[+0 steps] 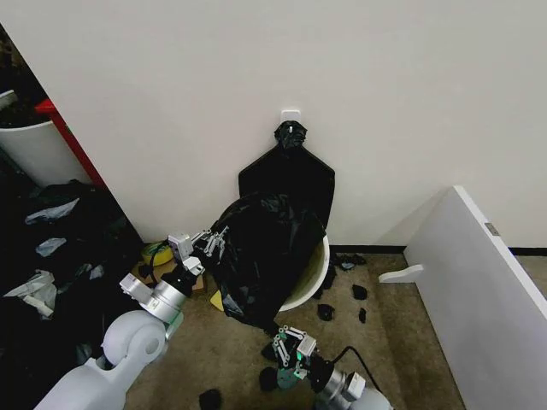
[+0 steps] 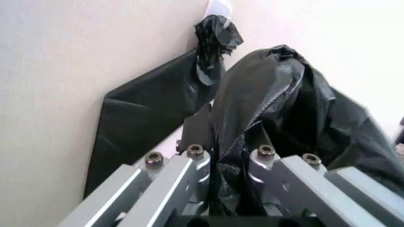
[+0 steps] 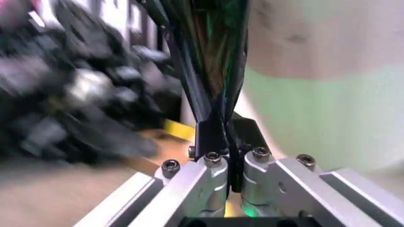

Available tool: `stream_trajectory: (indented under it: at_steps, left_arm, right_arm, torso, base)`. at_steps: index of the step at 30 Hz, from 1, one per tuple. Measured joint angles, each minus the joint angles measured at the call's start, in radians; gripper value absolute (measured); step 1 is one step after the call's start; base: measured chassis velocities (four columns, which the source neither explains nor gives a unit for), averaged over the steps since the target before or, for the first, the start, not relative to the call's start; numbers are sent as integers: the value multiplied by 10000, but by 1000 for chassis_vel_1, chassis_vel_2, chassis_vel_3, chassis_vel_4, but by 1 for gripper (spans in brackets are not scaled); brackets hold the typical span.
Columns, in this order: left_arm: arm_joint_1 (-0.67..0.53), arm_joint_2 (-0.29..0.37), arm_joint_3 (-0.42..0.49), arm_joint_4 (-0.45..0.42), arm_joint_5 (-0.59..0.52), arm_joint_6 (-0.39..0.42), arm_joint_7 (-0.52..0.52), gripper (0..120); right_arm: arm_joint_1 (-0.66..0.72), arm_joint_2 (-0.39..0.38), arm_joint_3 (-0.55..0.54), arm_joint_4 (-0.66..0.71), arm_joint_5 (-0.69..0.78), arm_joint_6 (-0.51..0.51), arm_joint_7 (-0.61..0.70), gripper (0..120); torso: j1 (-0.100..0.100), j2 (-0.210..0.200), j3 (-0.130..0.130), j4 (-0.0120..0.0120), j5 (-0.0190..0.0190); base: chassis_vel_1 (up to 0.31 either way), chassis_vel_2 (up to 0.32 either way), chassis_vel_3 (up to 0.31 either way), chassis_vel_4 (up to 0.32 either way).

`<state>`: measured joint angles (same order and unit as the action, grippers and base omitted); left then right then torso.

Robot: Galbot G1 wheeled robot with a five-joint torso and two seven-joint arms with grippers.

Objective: Place the garbage bag over the trash bin.

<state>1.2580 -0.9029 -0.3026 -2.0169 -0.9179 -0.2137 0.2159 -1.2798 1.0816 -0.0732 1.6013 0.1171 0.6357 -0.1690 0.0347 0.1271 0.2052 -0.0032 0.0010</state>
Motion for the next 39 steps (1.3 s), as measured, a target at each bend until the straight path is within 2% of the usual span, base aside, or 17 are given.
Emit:
stream_trajectory:
  at_steps: [3, 9, 16, 21, 25, 28, 29, 32, 34, 39]
  left_arm:
    - [27, 76, -2, -90, -127, 81, -7, 5]
    - [24, 135, -25, -115, -140, 151, -6, 5]
    - [-142, 160, -166, 59, -106, 163, -4, 5]
    - [-282, 152, -250, 521, 472, 58, 8, 5]
    - [-333, 144, -313, 864, 836, 182, -45, 5]
    - [-444, 164, -238, 955, 868, 338, -58, 5]
    - [-444, 164, -238, 955, 868, 338, -58, 5]
    - [-449, 218, -226, 889, 791, 418, -12, 5]
    - [-450, 240, -227, 834, 753, 456, 40, 5]
    - [-465, 234, -185, 818, 769, 467, 18, 5]
  right_arm:
    - [167, -9, 526, -413, -1426, 0, 1011, 0]
    - [455, -55, 1305, -923, -2742, -6, 2025, 0]
    - [560, -157, 1663, -928, -3015, -319, 3161, 0]
    - [587, -120, 1406, -908, -2096, -331, 3961, 0]
    - [525, 67, 945, -666, 541, -310, 4183, 0]
    - [478, 128, 854, -578, 2436, -97, 3520, 0]
    - [478, 128, 854, -578, 2436, -97, 3520, 0]
    - [532, 58, 849, -603, 3969, 192, 2300, 0]
    - [660, -4, 953, -802, 4915, 595, 935, 0]
    - [804, -81, 1216, -1256, 5020, 1378, -999, 0]
  torso:
    - [0, 0, 0, -1, 2]
    - [0, 0, 0, 0, 0]
    - [0, 0, 0, -2, -4]
    - [0, 0, 1, -2, -5]
    - [0, 0, 1, 1, -3]
    - [0, 0, 1, -3, -4]
    - [0, 0, 1, -3, -4]
    - [0, 0, 0, -2, -2]
    - [0, 0, 0, 0, -3]
    - [0, 0, 1, 0, -3]
  base:
    - [0, 0, 0, 0]
    - [0, 0, 0, 0]
    - [0, 0, 0, 0]
    - [0, 0, 0, 0]
    - [0, 0, 0, 0]
    - [0, 0, 0, 0]
    - [0, 0, 0, 0]
    - [0, 0, 0, 0]
    - [0, 0, 0, 0]
    - [0, 0, 0, 0]
